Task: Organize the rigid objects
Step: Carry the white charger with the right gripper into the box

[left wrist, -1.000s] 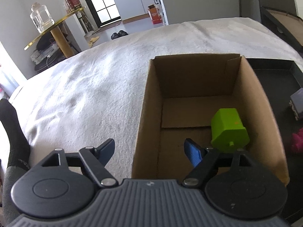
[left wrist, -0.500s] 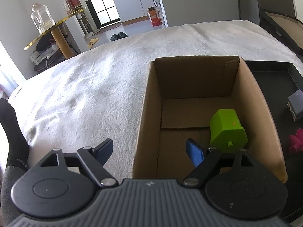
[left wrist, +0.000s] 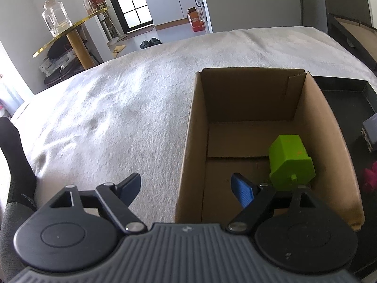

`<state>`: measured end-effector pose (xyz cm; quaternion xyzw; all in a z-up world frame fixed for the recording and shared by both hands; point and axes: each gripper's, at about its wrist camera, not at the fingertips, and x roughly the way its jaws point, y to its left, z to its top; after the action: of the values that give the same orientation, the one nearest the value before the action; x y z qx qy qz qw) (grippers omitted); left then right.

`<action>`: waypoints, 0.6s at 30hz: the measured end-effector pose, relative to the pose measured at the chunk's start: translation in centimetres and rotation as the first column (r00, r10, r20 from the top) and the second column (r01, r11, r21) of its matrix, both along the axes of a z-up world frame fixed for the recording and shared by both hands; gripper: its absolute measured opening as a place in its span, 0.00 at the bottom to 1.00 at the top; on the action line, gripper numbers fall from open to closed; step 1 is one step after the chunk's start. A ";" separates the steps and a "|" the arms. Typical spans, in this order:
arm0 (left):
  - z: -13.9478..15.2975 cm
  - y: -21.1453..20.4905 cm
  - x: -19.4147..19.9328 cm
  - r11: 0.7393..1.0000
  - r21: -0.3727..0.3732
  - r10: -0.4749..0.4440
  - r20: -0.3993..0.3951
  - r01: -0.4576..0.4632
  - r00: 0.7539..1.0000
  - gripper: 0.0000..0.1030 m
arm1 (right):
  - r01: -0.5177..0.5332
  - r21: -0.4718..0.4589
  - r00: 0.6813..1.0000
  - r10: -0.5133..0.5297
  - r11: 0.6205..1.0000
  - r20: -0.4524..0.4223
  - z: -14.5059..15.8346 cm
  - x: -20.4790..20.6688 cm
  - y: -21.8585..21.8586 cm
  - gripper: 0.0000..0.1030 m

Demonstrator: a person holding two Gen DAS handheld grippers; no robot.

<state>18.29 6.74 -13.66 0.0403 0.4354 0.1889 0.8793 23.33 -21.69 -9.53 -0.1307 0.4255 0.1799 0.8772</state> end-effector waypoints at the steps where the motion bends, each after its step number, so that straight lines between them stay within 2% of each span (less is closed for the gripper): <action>1: 0.0 0.1 0.0 1.000 -0.002 0.000 0.003 0.000 1.000 0.80 | -0.004 -0.003 1.000 0.004 1.000 0.005 0.2 0.1 0.3 0.35; 10: -0.1 0.9 -0.3 0.999 -0.043 0.016 0.031 -0.015 0.999 0.76 | -0.091 0.002 0.994 0.090 0.996 0.063 2.1 0.1 4.1 0.35; 15: -0.2 1.5 -0.5 0.997 -0.073 0.020 0.046 -0.017 0.999 0.65 | -0.141 0.014 0.986 0.139 0.990 0.088 2.9 0.2 6.5 0.35; 18: -0.3 2.0 -0.6 0.995 -0.099 0.027 0.053 -0.022 0.998 0.55 | -0.166 0.017 0.982 0.164 0.986 0.099 3.3 0.3 7.9 0.35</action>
<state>17.68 8.78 -13.94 -0.0133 0.4206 0.1790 0.8893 23.62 -13.80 -6.23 -0.1630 0.3675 0.2508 0.8806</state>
